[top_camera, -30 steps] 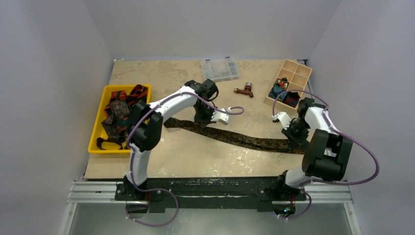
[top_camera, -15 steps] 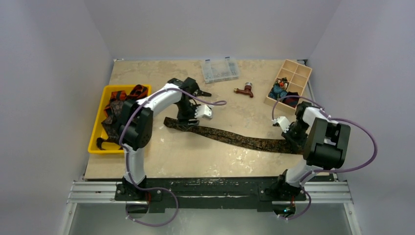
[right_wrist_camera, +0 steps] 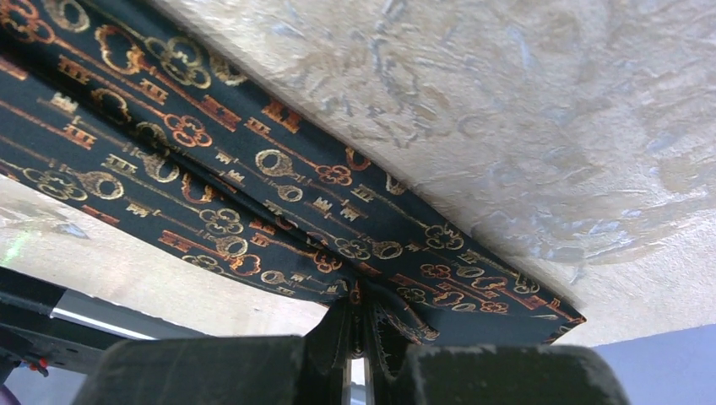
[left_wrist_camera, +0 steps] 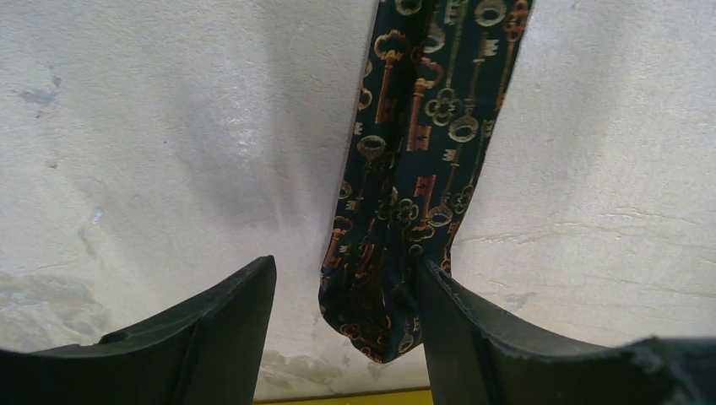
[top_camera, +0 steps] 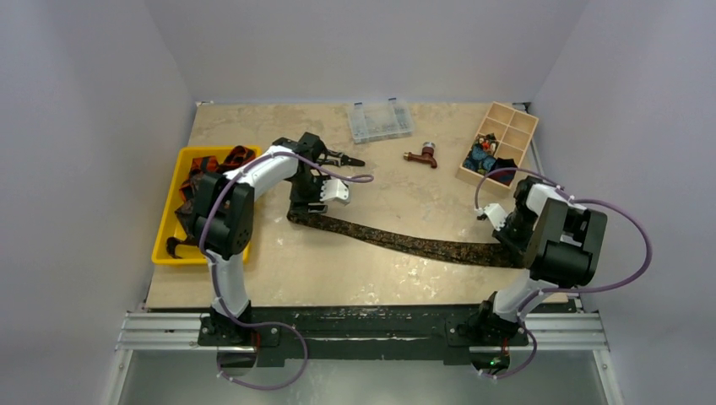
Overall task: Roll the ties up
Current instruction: Flatten out the tie at the center of the board.
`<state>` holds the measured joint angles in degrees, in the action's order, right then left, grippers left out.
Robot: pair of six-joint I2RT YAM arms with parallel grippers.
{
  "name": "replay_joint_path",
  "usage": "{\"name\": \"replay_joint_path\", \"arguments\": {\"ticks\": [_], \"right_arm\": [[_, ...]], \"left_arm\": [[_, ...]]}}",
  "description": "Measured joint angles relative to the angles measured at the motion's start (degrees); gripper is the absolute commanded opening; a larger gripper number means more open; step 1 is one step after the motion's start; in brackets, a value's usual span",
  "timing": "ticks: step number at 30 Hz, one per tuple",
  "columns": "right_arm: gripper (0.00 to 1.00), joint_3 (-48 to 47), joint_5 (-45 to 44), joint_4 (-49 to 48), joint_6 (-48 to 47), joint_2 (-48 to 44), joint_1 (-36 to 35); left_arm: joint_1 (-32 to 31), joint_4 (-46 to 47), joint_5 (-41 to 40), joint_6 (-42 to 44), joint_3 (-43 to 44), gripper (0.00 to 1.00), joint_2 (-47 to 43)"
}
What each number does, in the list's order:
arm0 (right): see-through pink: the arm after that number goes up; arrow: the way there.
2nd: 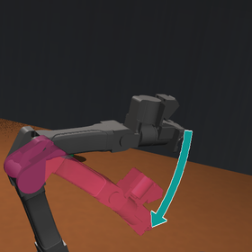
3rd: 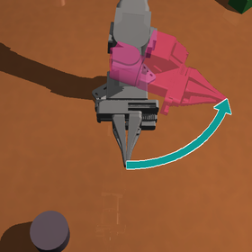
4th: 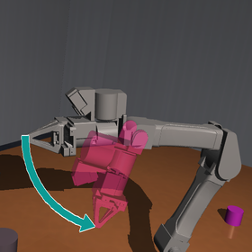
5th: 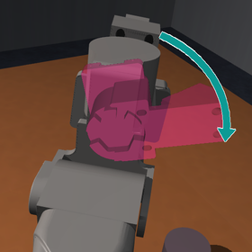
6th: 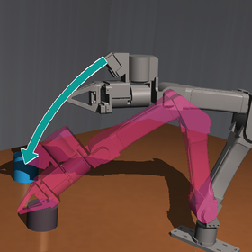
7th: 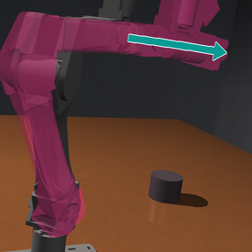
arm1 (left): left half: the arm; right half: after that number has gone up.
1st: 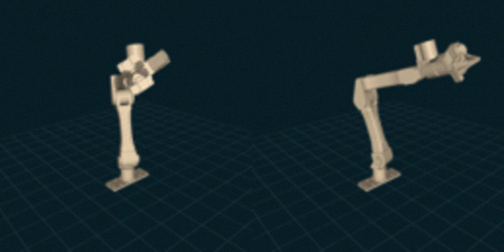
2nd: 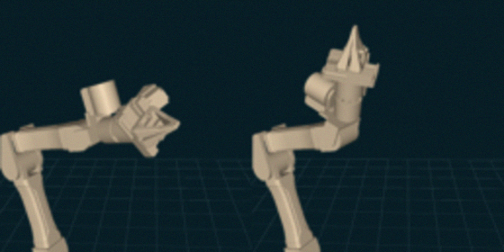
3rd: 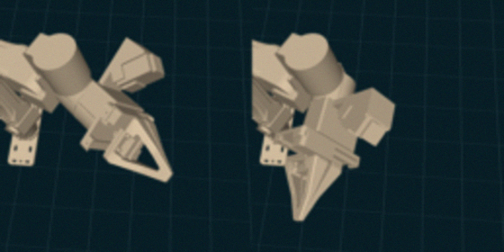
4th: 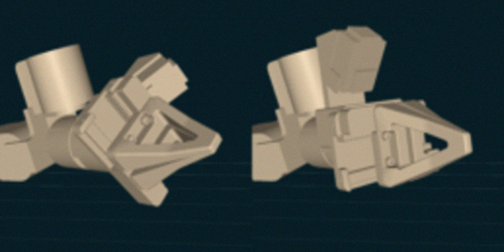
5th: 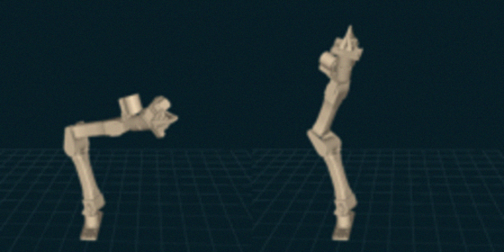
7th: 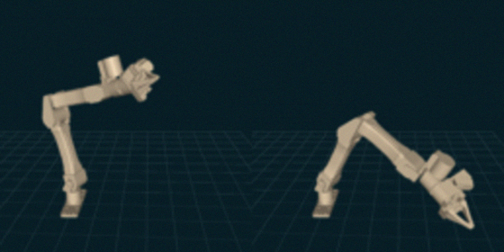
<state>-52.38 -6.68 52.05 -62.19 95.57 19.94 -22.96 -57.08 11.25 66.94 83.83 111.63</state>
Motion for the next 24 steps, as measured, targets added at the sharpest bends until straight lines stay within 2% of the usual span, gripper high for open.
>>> {"name": "replay_joint_path", "arguments": {"ticks": [11,18,20,22,23,24], "right_arm": [[0.05,-4.5,-5.3,1.1,0.1,5.9,2.0],[0.06,-12.2,-9.9,0.4,0.0,12.4,5.0],[0.13,-14.6,-10.7,-1.2,-0.3,13.7,5.7],[0.26,-15.9,-10.9,-3.4,-1.0,14.2,6.2],[0.34,-16.6,-10.7,-4.6,-1.9,14.4,6.6],[0.44,-17.1,-10.5,-5.3,-2.3,14.6,6.8]], "left_arm": [[-0.9,-1.2,1.4,1.6,-1.9,0.57,0.2],[-5.3,-6.0,9.8,-4.9,-1.0,0.59,-2.8],[-5.6,-5.6,13.0,-8.4,-0.4,0.62,-3.6],[-5.6,-3.8,15.2,-12.7,-0.5,0.66,-5.3],[-5.5,-2.1,16.1,-15.1,-1.2,0.87,-6.6],[-5.5,-0.2,16.7,-17.0,-2.0,0.93,-8.0]]}}
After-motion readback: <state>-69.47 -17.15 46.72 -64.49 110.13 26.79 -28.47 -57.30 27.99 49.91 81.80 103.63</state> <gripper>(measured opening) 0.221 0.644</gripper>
